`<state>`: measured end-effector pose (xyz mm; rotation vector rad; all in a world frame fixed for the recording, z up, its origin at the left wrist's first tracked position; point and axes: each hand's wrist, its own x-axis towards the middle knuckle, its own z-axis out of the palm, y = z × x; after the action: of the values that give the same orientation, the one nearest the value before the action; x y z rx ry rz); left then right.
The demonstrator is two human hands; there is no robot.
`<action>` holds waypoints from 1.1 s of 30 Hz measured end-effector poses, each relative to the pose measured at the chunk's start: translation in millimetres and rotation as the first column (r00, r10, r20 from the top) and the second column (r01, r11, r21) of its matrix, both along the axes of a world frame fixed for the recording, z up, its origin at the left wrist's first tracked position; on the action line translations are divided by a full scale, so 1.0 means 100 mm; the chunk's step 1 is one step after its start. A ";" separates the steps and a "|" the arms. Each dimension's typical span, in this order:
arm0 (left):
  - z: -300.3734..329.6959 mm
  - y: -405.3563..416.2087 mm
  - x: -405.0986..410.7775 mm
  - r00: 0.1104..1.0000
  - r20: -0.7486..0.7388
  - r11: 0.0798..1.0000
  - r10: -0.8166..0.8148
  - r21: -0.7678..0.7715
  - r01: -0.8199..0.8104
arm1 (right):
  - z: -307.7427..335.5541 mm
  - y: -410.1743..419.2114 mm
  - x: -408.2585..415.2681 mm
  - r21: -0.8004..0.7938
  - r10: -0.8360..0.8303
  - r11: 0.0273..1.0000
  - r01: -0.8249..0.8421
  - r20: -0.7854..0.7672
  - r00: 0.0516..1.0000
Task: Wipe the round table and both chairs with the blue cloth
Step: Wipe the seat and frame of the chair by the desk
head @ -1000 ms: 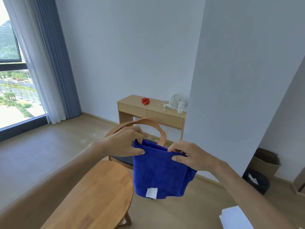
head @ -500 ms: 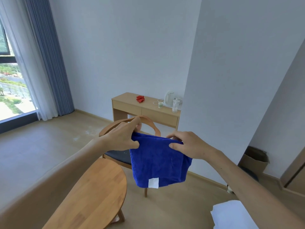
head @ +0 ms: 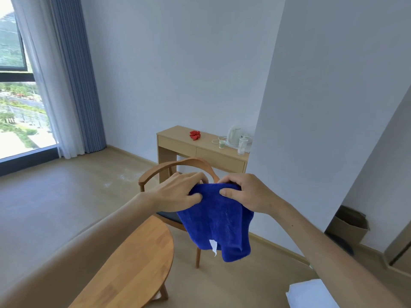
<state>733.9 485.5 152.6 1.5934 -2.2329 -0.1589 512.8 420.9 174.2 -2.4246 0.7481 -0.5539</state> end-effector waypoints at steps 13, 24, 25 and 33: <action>0.03 0.15 0.17 0.985 0.108 0.991 0.135 -0.009 -0.135 | -0.07 0.12 0.47 -0.139 -0.003 0.990 -0.011 -0.094 0.996; 0.06 0.15 0.17 0.426 -0.491 0.635 0.760 0.701 -0.326 | -0.29 0.22 1.07 -0.099 -0.119 0.989 0.114 -0.051 0.992; 0.06 0.18 0.19 0.328 -0.535 0.618 0.779 0.743 -0.255 | -0.31 0.23 1.09 -0.060 -0.099 0.994 0.094 -0.073 0.992; -0.09 0.33 0.35 -0.055 -0.638 0.637 0.768 0.770 -0.042 | -0.57 0.17 1.18 0.028 0.123 0.992 -0.120 -0.164 0.979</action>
<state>768.9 518.2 143.2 1.5276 -0.4212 -1.3651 631.0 438.0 116.8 -2.5013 0.6630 -0.2987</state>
